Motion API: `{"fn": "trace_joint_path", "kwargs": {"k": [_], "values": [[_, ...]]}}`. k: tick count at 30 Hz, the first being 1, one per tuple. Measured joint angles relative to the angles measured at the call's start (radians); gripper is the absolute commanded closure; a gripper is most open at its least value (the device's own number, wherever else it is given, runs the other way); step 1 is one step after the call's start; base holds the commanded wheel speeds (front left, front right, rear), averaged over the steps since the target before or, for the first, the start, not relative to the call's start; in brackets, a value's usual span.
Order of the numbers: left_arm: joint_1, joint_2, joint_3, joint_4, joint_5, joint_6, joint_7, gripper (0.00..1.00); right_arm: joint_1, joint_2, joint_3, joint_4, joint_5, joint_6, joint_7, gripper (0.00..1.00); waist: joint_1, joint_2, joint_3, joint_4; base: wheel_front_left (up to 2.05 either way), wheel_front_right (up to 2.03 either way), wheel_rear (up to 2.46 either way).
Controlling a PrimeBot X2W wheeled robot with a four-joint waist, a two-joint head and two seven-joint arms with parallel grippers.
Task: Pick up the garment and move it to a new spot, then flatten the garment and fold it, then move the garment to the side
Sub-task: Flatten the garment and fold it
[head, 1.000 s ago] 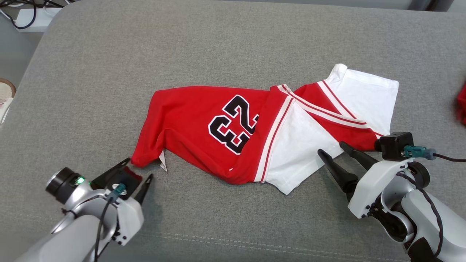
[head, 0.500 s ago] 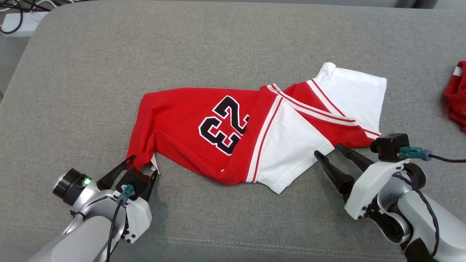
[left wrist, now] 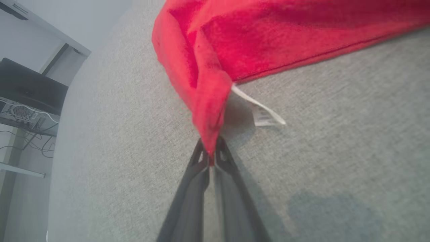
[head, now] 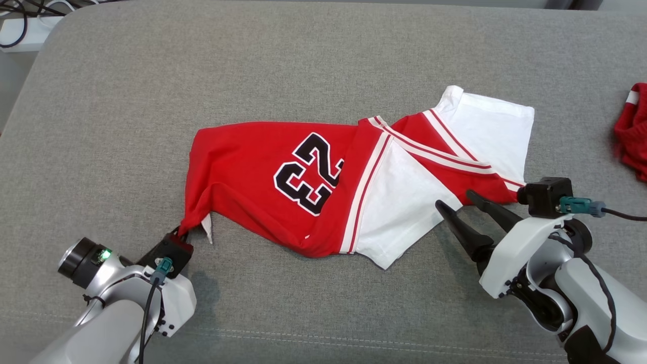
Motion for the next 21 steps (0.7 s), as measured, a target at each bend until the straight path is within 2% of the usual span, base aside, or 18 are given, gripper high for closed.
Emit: {"fn": "trace_joint_path", "kwargs": {"k": [10, 18, 21], "values": [[-0.035, 0.003, 0.011, 0.033, -0.014, -0.028, -0.027, 1.0, 0.019, -0.043, -0.004, -0.062, 0.024, 0.0, 0.0, 0.0, 0.0, 0.0, -0.005, -0.008, 0.0, 0.0, 0.0], [-0.074, 0.062, 0.03, -0.007, -0.024, -0.034, -0.016, 1.0, 0.091, -0.05, 0.013, -0.107, -0.004, 0.0, 0.012, 0.0, 0.0001, 0.0, -0.015, 0.0, 0.0, 0.0, 0.0], [-0.074, 0.068, 0.034, -0.024, -0.034, -0.029, -0.009, 1.0, 0.104, -0.048, 0.019, -0.118, -0.004, 0.0, 0.024, 0.0, 0.0, 0.0, -0.015, 0.003, 0.0, 0.0, 0.0]]}}
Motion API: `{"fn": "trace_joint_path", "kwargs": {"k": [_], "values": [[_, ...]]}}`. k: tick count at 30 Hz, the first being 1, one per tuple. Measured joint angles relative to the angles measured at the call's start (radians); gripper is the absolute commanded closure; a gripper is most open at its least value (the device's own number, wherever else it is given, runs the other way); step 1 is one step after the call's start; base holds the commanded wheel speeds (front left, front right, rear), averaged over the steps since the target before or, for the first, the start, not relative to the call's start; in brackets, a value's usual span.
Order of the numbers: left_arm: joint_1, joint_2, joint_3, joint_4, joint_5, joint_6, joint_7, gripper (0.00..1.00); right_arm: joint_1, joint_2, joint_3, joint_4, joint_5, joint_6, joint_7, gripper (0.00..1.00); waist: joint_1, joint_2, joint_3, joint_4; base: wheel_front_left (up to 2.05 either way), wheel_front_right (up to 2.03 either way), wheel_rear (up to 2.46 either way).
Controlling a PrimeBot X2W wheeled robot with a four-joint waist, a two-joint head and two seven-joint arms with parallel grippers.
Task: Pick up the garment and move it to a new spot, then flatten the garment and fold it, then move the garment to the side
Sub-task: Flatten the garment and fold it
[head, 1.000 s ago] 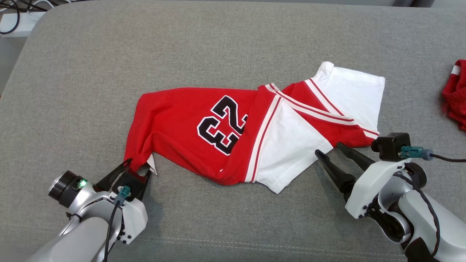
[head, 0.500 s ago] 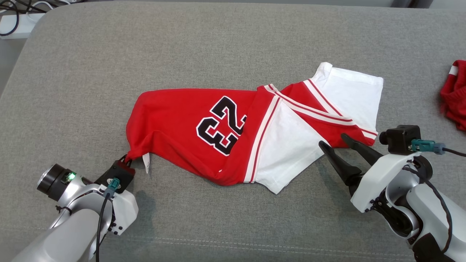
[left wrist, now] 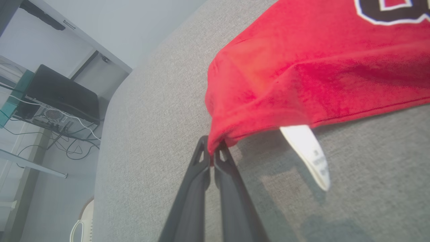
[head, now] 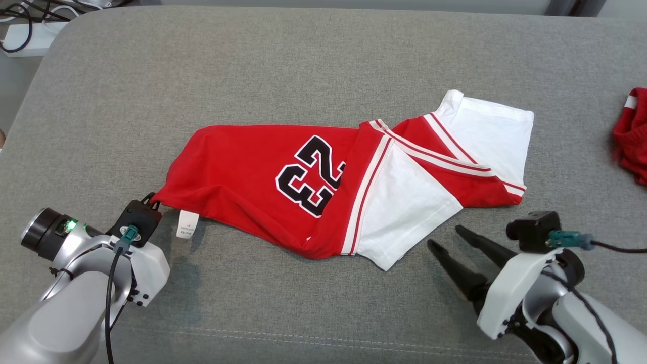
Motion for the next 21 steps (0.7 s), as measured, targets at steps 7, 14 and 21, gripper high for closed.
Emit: {"fn": "trace_joint_path", "kwargs": {"k": [7, 14, 21], "values": [[0.002, -0.004, 0.0, -0.04, -0.012, 0.008, 0.008, 1.0, 0.018, 0.021, 0.067, -0.044, -0.049, 0.0, 0.032, 0.0, 0.0, 0.0, 0.005, 0.008, 0.0, 0.0, 0.0], [0.004, -0.025, -0.009, -0.055, -0.012, 0.011, 0.008, 1.0, -0.006, 0.024, -0.07, 0.053, -0.104, 0.0, -0.009, 0.0, 0.0, 0.0, 0.011, 0.023, 0.0, 0.0, 0.0], [0.004, -0.03, -0.013, -0.057, -0.022, 0.011, 0.008, 1.0, -0.044, 0.047, -0.107, 0.139, -0.121, 0.0, -0.035, 0.0, 0.0, 0.0, 0.025, 0.034, 0.0, 0.0, 0.0]]}}
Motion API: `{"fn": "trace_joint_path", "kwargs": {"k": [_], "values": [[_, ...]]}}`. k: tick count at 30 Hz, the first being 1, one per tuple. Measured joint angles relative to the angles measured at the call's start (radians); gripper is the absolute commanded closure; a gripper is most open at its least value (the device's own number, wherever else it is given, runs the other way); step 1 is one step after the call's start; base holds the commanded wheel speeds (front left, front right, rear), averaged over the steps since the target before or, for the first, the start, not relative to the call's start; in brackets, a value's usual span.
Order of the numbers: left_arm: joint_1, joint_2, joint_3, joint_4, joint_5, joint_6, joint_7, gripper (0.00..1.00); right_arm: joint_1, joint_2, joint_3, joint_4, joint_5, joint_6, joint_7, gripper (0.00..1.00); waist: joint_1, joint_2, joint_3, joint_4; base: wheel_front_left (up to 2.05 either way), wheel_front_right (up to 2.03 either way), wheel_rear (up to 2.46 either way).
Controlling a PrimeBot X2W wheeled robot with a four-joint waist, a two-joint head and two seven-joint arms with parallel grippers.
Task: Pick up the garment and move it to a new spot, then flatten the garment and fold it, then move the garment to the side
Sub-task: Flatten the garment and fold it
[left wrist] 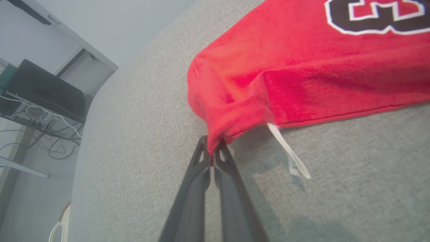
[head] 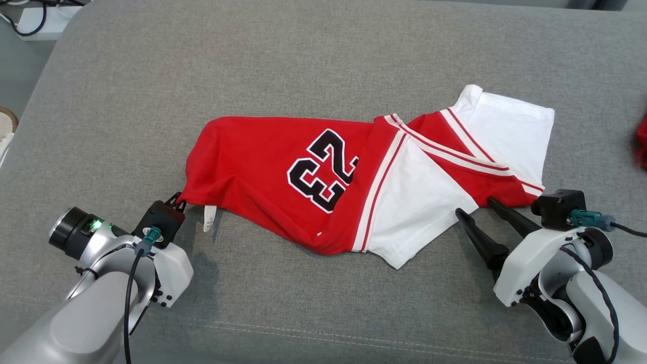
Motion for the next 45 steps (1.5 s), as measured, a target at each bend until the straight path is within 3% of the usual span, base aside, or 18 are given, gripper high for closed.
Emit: {"fn": "trace_joint_path", "kwargs": {"k": [33, 34, 35, 36, 38, 45], "values": [[0.0, -0.034, -0.018, 0.06, -0.033, -0.009, -0.023, 1.0, -0.077, 0.014, 0.089, 0.102, 0.036, 0.0, -0.048, 0.0, 0.0, 0.0, 0.01, 0.015, 0.0, 0.0, 0.0], [0.0, -0.035, -0.018, 0.062, -0.033, -0.009, -0.025, 1.0, -0.083, 0.016, 0.091, 0.103, 0.036, 0.0, -0.048, 0.06, 0.0, 0.0, 0.01, 0.016, 0.0, 0.0, 0.0], [0.0, -0.036, -0.018, 0.063, -0.033, -0.009, -0.026, 1.0, -0.088, 0.018, 0.096, 0.103, 0.036, 0.0, -0.048, 0.2, 0.0, 0.0, 0.011, 0.017, 0.0, 0.0, 0.0], [0.0, -0.037, -0.018, 0.064, -0.033, -0.009, -0.029, 1.0, -0.093, 0.019, 0.104, 0.102, 0.036, 0.0, -0.044, 0.6, 0.0, 0.0, 0.011, 0.017, 0.0, 0.0, 0.0], [0.0, -0.04, -0.019, 0.067, -0.034, -0.009, -0.032, 1.0, -0.103, 0.022, 0.117, 0.099, 0.036, 0.0, -0.044, 1.0, 0.0, 0.0, 0.012, 0.019, 0.0, 0.0, 0.0], [0.0, -0.043, -0.019, 0.084, -0.052, -0.01, -0.041, 1.0, -0.105, 0.001, 0.118, 0.073, 0.049, 0.0, -0.058, 1.0, 0.0, 0.0, -0.001, 0.012, 0.0, 0.0, 0.0]]}}
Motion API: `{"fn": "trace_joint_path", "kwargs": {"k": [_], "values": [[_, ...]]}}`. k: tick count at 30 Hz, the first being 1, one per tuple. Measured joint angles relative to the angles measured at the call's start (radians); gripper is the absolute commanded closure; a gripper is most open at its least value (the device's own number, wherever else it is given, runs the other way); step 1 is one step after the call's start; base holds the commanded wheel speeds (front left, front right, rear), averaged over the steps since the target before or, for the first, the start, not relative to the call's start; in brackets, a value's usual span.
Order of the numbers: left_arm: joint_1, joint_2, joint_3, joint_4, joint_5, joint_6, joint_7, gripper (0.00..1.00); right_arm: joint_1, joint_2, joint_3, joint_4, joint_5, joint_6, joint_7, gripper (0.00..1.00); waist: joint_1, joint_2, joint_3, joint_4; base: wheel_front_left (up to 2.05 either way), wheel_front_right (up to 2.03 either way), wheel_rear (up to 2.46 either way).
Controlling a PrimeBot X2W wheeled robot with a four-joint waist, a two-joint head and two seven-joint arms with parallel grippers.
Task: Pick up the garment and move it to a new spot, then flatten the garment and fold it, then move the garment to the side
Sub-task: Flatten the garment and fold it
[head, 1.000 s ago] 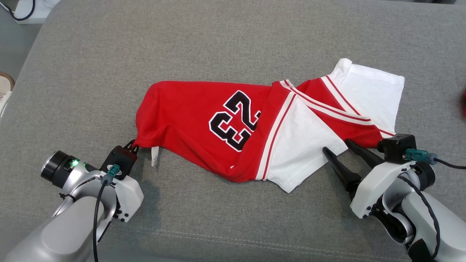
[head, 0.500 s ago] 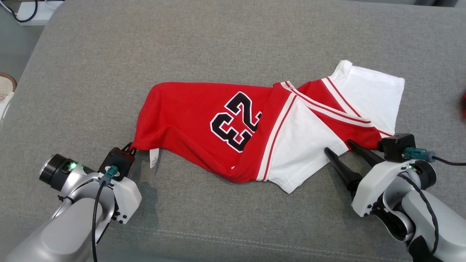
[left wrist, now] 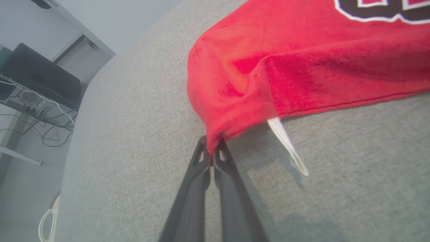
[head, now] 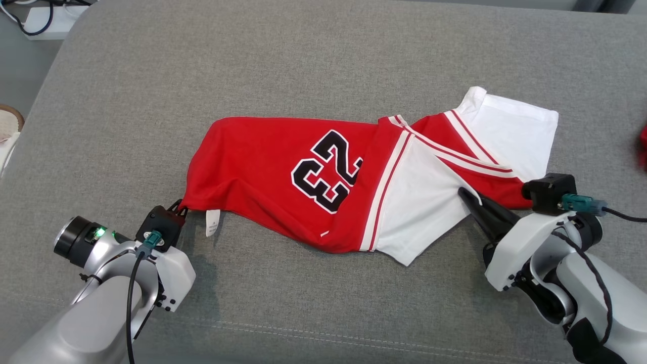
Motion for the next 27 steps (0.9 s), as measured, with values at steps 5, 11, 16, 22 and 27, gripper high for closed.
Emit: {"fn": "trace_joint_path", "kwargs": {"k": [5, 11, 16, 22, 27], "values": [[0.0, 0.004, 0.001, -0.006, 0.0, -0.005, -0.003, 1.0, -0.023, -0.032, -0.034, -0.088, 0.034, 0.0, -0.029, 1.0, 0.0, 0.0, -0.015, -0.011, 0.0, 0.0, 0.0], [-0.062, 0.028, 0.009, -0.071, 0.003, -0.021, -0.005, 1.0, -0.139, -0.096, -0.089, -0.211, 0.063, 0.0, 0.001, 1.0, 0.0, 0.0, -0.036, -0.02, 0.0, 0.0, 0.0], [-0.222, 0.087, 0.022, -0.165, 0.025, -0.062, 0.047, 1.0, -0.261, -0.126, -0.14, -0.244, 0.106, 0.0, 0.088, 1.0, 0.0, 0.0, -0.056, -0.025, 0.0, 0.0, 0.0], [-0.376, 0.102, 0.037, -0.193, 0.009, -0.163, 0.146, 1.0, -0.394, -0.07, -0.192, -0.106, 0.209, 0.0, 0.247, 1.0, 0.0, 0.0, -0.07, -0.037, 0.0, 0.0, 0.0], [-0.469, 0.05, 0.053, -0.101, -0.044, -0.238, 0.203, 1.0, -0.513, 0.017, -0.226, 0.067, 0.236, 0.0, 0.312, 1.0, 0.0, 0.0, -0.062, -0.035, 0.0, 0.0, 0.0]]}}
